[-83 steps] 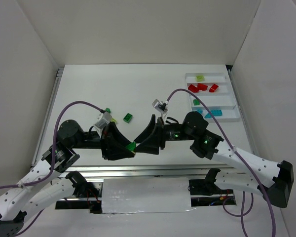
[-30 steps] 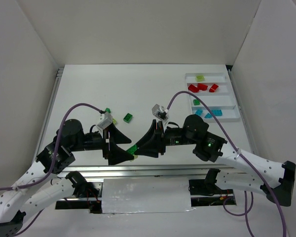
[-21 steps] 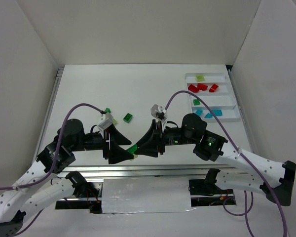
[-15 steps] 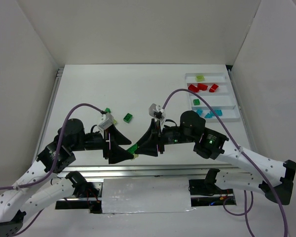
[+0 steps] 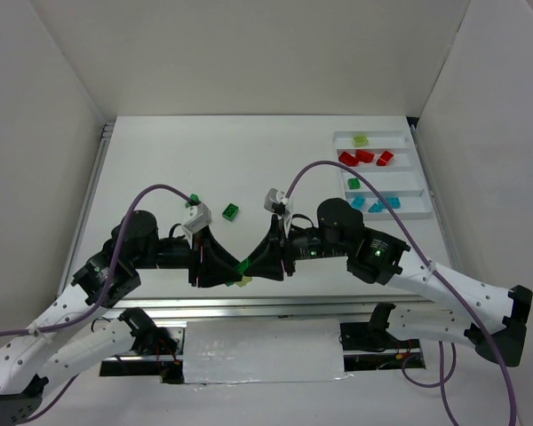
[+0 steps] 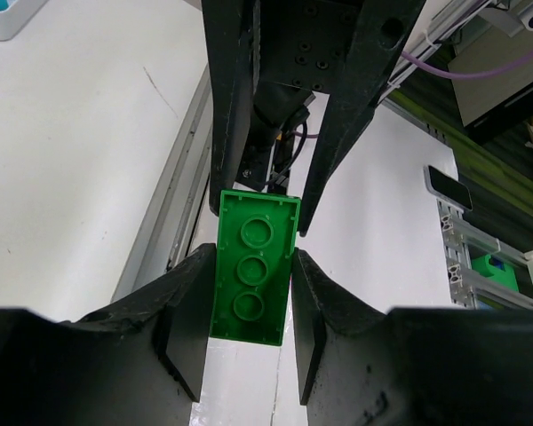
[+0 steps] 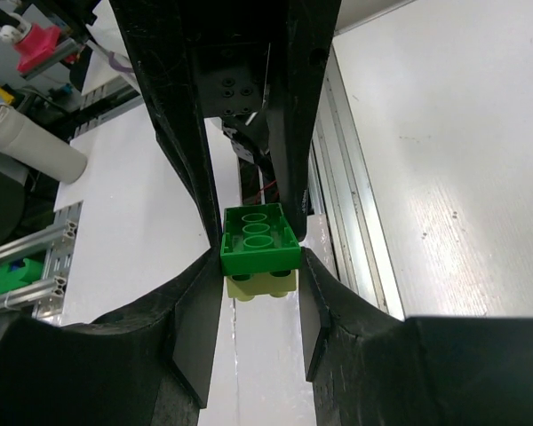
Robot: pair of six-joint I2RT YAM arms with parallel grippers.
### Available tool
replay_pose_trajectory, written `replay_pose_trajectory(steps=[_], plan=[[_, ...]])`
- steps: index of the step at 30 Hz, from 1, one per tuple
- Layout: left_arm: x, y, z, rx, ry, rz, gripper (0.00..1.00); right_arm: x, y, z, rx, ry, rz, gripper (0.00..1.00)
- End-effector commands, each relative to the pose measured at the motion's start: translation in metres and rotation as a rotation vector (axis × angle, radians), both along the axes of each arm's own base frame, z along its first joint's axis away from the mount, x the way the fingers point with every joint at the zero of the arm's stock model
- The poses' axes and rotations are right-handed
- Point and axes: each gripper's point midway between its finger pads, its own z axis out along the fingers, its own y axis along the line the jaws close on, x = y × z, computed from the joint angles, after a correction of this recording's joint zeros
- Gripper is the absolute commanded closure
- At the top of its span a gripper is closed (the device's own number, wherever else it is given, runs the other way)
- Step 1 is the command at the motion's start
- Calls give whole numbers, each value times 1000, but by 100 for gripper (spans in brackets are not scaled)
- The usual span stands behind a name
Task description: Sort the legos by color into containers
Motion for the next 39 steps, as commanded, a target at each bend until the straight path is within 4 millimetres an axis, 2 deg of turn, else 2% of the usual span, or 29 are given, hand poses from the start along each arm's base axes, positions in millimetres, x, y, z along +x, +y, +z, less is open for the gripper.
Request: replay_pose_trajectory(steps=[1, 2, 3, 6, 7, 8, 9, 10, 14, 18, 21, 23, 28, 34, 38, 39], plan=[[4, -2, 10, -30, -50, -3, 68, 0, -2, 23, 34, -46, -8, 100], [3, -2, 10, -29, -48, -6, 73, 0, -2, 24, 37, -50, -8, 100], [2, -2, 10, -30, -48, -15, 82, 0, -2, 24, 37, -48, -9, 100], [1, -3, 10, -31, -48, -28, 92, 0, -2, 25, 44, -46, -9, 100], [1, -3, 10, -30, -47, -29, 97, -1, -2, 26, 51, -47, -3, 96], [1, -4, 10, -32, -49, -28, 100, -2, -2, 27, 60, -44, 0, 80], [4, -3, 11, -34, -51, -11, 100, -4, -3, 30, 76, -36, 0, 45], [4, -2, 12, -39, -52, -1, 100, -2, -2, 28, 92, -36, -9, 1], [6, 1, 20, -63, -63, 35, 100, -4, -6, 29, 131, -19, 7, 0], [1, 1, 30, -109, -79, 22, 100, -18, -7, 30, 157, 2, 85, 0], [-3, 1, 35, -134, -81, 5, 100, -18, -4, 24, 143, 19, 94, 7], [-4, 1, 37, -145, -80, -2, 100, -16, -2, 28, 164, 10, 92, 12], [-9, -1, 43, -175, -89, -30, 100, -18, 1, 31, 209, 12, 108, 16], [-11, -4, 44, -185, -83, -59, 100, -18, 6, 37, 237, 26, 120, 30], [-10, -4, 44, -185, -83, -54, 100, -18, 9, 33, 224, 30, 133, 52], [-10, -3, 45, -187, -87, -50, 100, -17, 9, 32, 221, 28, 133, 52]])
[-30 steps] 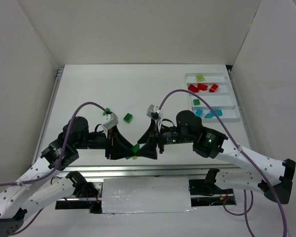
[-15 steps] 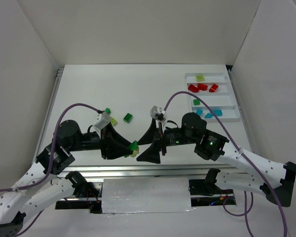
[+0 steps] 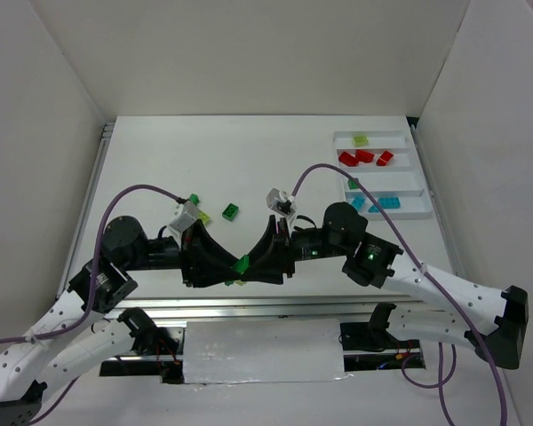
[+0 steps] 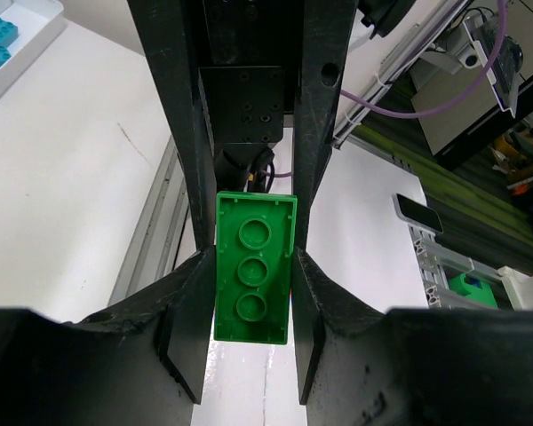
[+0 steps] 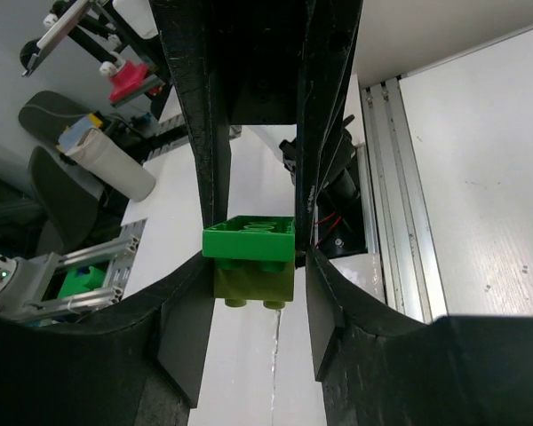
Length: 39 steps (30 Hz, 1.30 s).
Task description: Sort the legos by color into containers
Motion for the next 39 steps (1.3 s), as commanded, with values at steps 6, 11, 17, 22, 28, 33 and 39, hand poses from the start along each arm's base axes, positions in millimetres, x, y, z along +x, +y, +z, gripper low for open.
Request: replay_pose_trajectory(steps=[6, 11, 17, 22, 28, 33, 39], plan=[[3, 3, 17, -48, -65, 27, 100, -3, -2, 10, 49, -52, 15, 46], [4, 2, 19, -53, -65, 36, 100, -4, -3, 10, 45, -54, 16, 100], [12, 9, 23, -48, -82, 112, 100, -6, -7, -9, -8, -111, 57, 100], [12, 9, 25, -50, -91, 114, 100, -8, -10, -18, -32, -121, 88, 100], [13, 12, 26, -44, -98, 134, 100, 12, -20, -38, -95, -106, 60, 100], [35, 23, 20, 18, -91, 286, 100, 70, -39, -58, -160, -25, -193, 100], [85, 62, -23, 251, -13, 639, 100, 235, -133, -119, -410, 337, -1021, 100]])
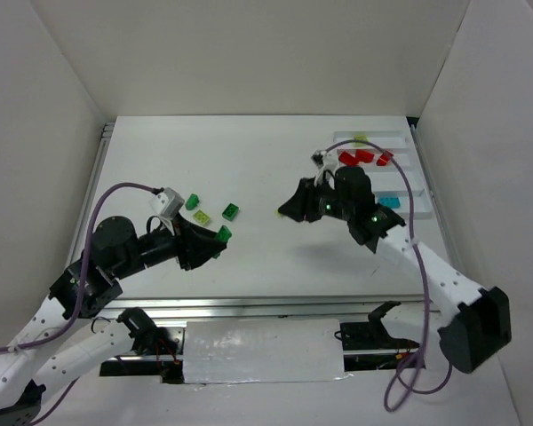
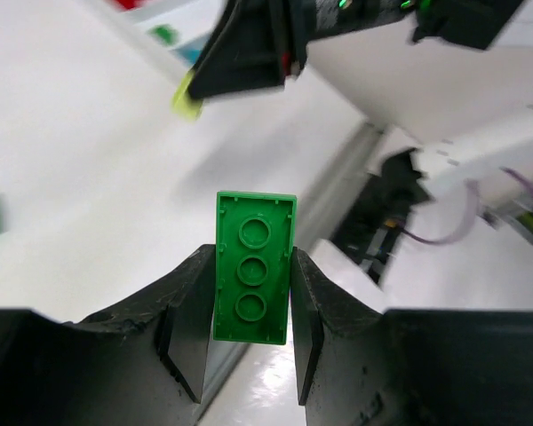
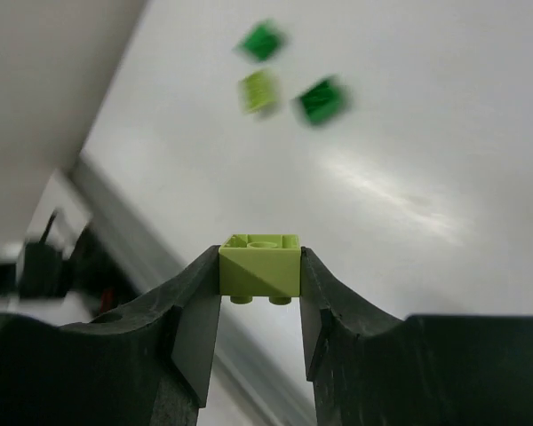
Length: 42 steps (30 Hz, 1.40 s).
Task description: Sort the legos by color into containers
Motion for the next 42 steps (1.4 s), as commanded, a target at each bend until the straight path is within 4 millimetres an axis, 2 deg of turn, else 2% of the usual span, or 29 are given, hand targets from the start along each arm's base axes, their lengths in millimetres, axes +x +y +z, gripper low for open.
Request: replay_pose_trajectory(steps=[1, 2, 3, 4, 5, 7, 8, 9, 10, 11, 12, 13, 14, 15, 16, 17, 21, 24, 26, 29, 30, 31, 35, 38, 39, 42], plan=[[41, 38, -25, 164, 21, 303, 100, 92, -68, -25, -114, 181, -517, 100], [42, 40, -33, 196, 27, 308, 100, 119, -102, -53, -149, 292, -664, 100], [44, 45, -40, 223, 35, 334, 100, 140, -113, -44, -125, 288, -718, 100], [44, 46, -45, 234, 40, 334, 100, 163, -138, -63, -119, 351, -820, 100], [43, 45, -47, 231, 38, 329, 100, 187, -158, -53, -102, 329, -922, 100], [40, 46, -51, 219, 32, 321, 100, 216, -185, -56, -74, 358, -1049, 100], [39, 48, -50, 217, 29, 322, 100, 244, -207, -54, -59, 362, -1126, 100], [37, 50, -50, 219, 27, 326, 100, 257, -220, -55, -68, 362, -1187, 100], [37, 51, -51, 221, 23, 325, 100, 270, -230, -80, -98, 424, -1232, 100], [36, 51, -51, 222, 21, 325, 100, 294, -244, -53, -62, 376, -1278, 100], [36, 50, -50, 217, 15, 321, 100, 299, -256, -59, -98, 393, -1329, 100], [34, 49, -50, 220, 14, 309, 100, 312, -263, -82, -140, 429, -1355, 100], [35, 49, -52, 229, 16, 306, 100, 332, -271, -57, -107, 380, -1381, 100], [35, 48, -53, 232, 14, 304, 100, 338, -273, -87, -163, 438, -1384, 100], [34, 45, -53, 231, 19, 286, 100, 356, -271, -64, -118, 394, -1376, 100], [34, 44, -54, 235, 19, 283, 100, 363, -285, -68, -109, 402, -1392, 100], [34, 41, -56, 244, 23, 266, 100, 394, -289, -85, -30, 414, -1373, 94], [33, 38, -60, 252, 30, 246, 100, 410, -277, -89, 72, 416, -1284, 93], [33, 38, -62, 258, 35, 245, 100, 417, -278, -89, 95, 396, -1289, 93], [34, 37, -63, 263, 41, 242, 100, 425, -275, -99, 127, 415, -1275, 89], [34, 36, -64, 266, 41, 241, 100, 426, -273, -111, 124, 437, -1273, 84], [34, 36, -65, 269, 45, 238, 100, 429, -272, -110, 132, 437, -1268, 82], [36, 36, -67, 282, 50, 243, 100, 434, -262, -131, 162, 484, -1220, 74], [35, 36, -66, 275, 49, 245, 100, 435, -259, -135, 170, 496, -1214, 55], [35, 36, -65, 271, 46, 245, 100, 434, -260, -137, 168, 500, -1216, 46], [33, 36, -63, 259, 43, 238, 100, 433, -260, -127, 172, 481, -1213, 36]])
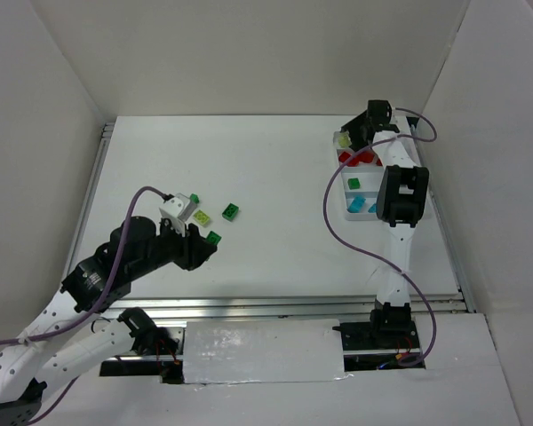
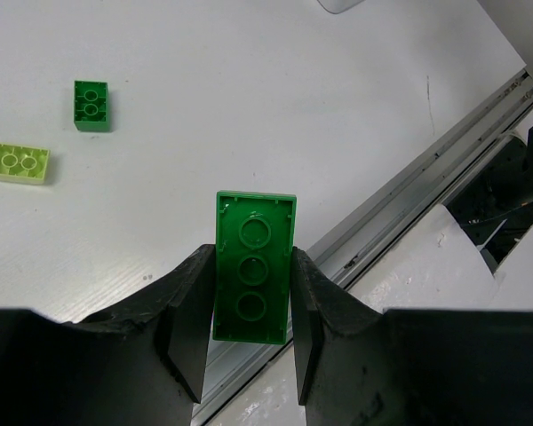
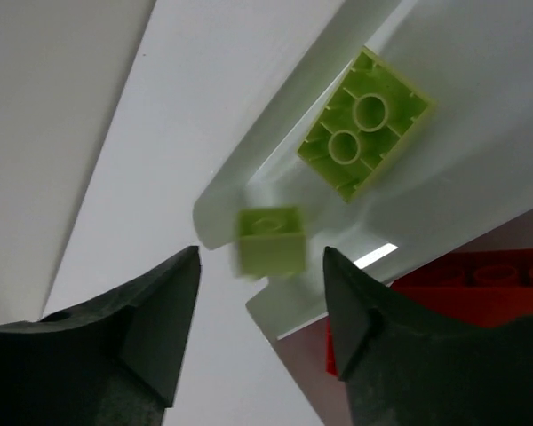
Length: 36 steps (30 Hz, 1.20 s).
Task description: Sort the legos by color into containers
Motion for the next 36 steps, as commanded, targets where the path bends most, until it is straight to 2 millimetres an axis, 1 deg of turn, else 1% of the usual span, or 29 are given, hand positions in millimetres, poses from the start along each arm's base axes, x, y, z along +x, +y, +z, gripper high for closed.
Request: replay_pose_trajectory(steps=[1, 2, 4, 5, 7, 9, 10, 11, 12, 13, 14, 15, 16, 17, 18, 19, 20, 21, 22, 23, 24, 25, 26, 27, 28, 29, 30, 35, 36], plan=[[-2, -5, 13, -36, -46, -30, 100, 16, 3, 47, -2, -124, 17, 31], [-3, -5, 13, -36, -45, -35, 100, 15, 2, 62, -7, -147, 19, 9], [-4, -7, 14, -41, -44, -47, 100, 14, 3, 75, -23, -169, 32, 8], [-4, -7, 14, -42, -43, -50, 100, 12, 2, 91, -33, -190, 26, 8], [-4, -8, 15, -47, -43, -53, 100, 8, 0, 107, -44, -207, 28, 7], [-5, -8, 17, -56, -47, -53, 100, 0, 4, 133, -48, -240, 52, 7], [-6, -9, 20, -68, -50, -57, 100, -8, 11, 164, -63, -295, 90, 7], [-7, -9, 23, -80, -55, -59, 100, -19, 22, 158, -57, -277, 134, 7], [-9, -10, 29, -99, -68, -69, 100, -32, 40, 169, -30, -299, 225, 7], [-13, -14, 37, -133, -82, -96, 100, -54, 54, 183, -43, -343, 306, 7], [-15, -17, 43, -157, -95, -115, 100, -70, 75, 190, -24, -377, 396, 7], [-18, -21, 53, -196, -124, -142, 100, -102, 106, 241, -1, -536, 579, 7], [-27, -27, 59, -223, -129, -202, 100, -128, 117, 216, 43, -500, 644, 8], [-30, -29, 63, -236, -133, -227, 100, -151, 141, 219, 71, -521, 727, 8], [-33, -32, 68, -249, -137, -250, 100, -175, 166, 229, 79, -576, 821, 8], [-34, -34, 73, -261, -150, -270, 100, -217, 183, 234, 116, -611, 923, 8], [-38, -38, 73, -269, -142, -300, 100, -241, 198, 237, 137, -633, 990, 8], [-38, -41, 74, -277, -139, -311, 100, -279, 222, 268, 137, -749, 1087, 8], [-39, -42, 78, -288, -149, -321, 100, -306, 233, 250, 179, -729, 1139, 8], [-41, -46, 76, -287, -134, -349, 100, -325, 242, 253, 190, -759, 1172, 8], [-43, -48, 77, -296, -124, -364, 100, -363, 260, 282, 204, -886, 1243, 7], [-45, -50, 78, -305, -122, -381, 100, -384, 268, 268, 241, -885, 1276, 6], [-52, -56, 82, -327, -121, -442, 100, -402, 274, 272, 259, -926, 1313, 6], [-56, -60, 83, -349, -99, -473, 100, -436, 284, 281, 293, -1003, 1378, 6], [-58, -64, 83, -364, -87, -498, 100, -449, 286, 286, 306, -1039, 1393, 6], [-63, -68, 91, -395, -98, -541, 100, -460, 289, 290, 318, -1062, 1404, 6], [-66, -70, 92, -419, -74, -552, 100, -479, 292, 293, 334, -1097, 1428, 6], [-73, -74, 106, -478, -74, -596, 100, -498, 299, 300, 341, -1123, 1390, 10], [-74, -74, 108, -484, -77, -598, 100, -502, 301, 300, 360, -1125, 1400, 13]])
